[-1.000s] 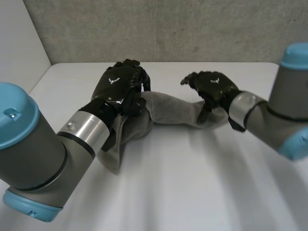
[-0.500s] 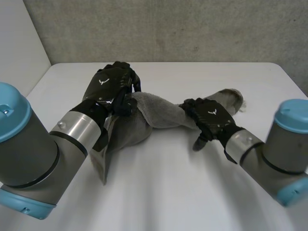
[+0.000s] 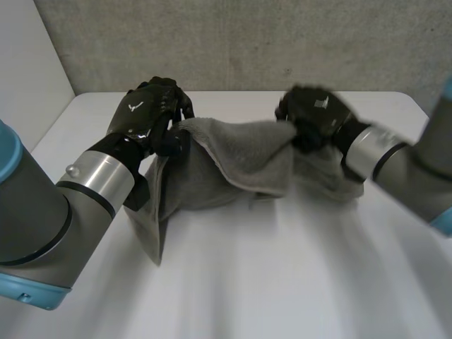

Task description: Fold the towel.

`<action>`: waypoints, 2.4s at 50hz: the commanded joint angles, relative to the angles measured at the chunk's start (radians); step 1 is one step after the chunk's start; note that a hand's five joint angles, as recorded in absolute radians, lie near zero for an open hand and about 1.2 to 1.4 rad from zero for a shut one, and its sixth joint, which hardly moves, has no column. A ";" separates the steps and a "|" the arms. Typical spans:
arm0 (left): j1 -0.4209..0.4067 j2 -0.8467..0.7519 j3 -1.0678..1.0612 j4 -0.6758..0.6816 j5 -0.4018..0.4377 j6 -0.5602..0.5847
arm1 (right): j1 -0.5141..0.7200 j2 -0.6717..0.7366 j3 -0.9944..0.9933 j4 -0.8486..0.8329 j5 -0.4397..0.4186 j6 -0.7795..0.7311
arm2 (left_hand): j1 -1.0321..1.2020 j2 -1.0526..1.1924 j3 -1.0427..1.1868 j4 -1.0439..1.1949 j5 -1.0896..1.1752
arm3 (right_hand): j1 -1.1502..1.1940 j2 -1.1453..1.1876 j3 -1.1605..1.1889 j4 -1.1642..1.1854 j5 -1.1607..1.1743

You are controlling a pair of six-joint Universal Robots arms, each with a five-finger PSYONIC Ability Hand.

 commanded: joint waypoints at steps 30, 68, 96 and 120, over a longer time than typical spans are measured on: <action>0.006 -0.098 0.000 0.005 0.008 0.006 | 0.049 0.230 -0.228 0.218 0.223 -0.276 | 0.095 0.124 -0.042 -0.056 0.085 | -1.128 -1.101 -0.051 -0.078 -1.135; 0.029 -0.106 0.020 0.009 0.005 0.003 | 0.169 -0.179 0.424 0.130 -0.050 -0.454 | 0.095 0.124 -0.042 -0.056 0.085 | -1.128 -1.101 -0.051 -0.078 -1.135; 0.034 -0.103 0.015 0.011 0.008 0.003 | 0.384 0.277 0.051 -0.033 0.246 -1.170 | 0.095 0.124 -0.042 -0.056 0.085 | -1.128 -1.101 -0.051 -0.078 -1.135; 0.094 -0.100 0.026 0.012 0.005 0.008 | 0.258 0.202 0.092 -0.064 0.275 -1.196 | 0.095 0.124 -0.042 -0.056 0.085 | -0.649 -0.622 -0.051 -0.078 -0.656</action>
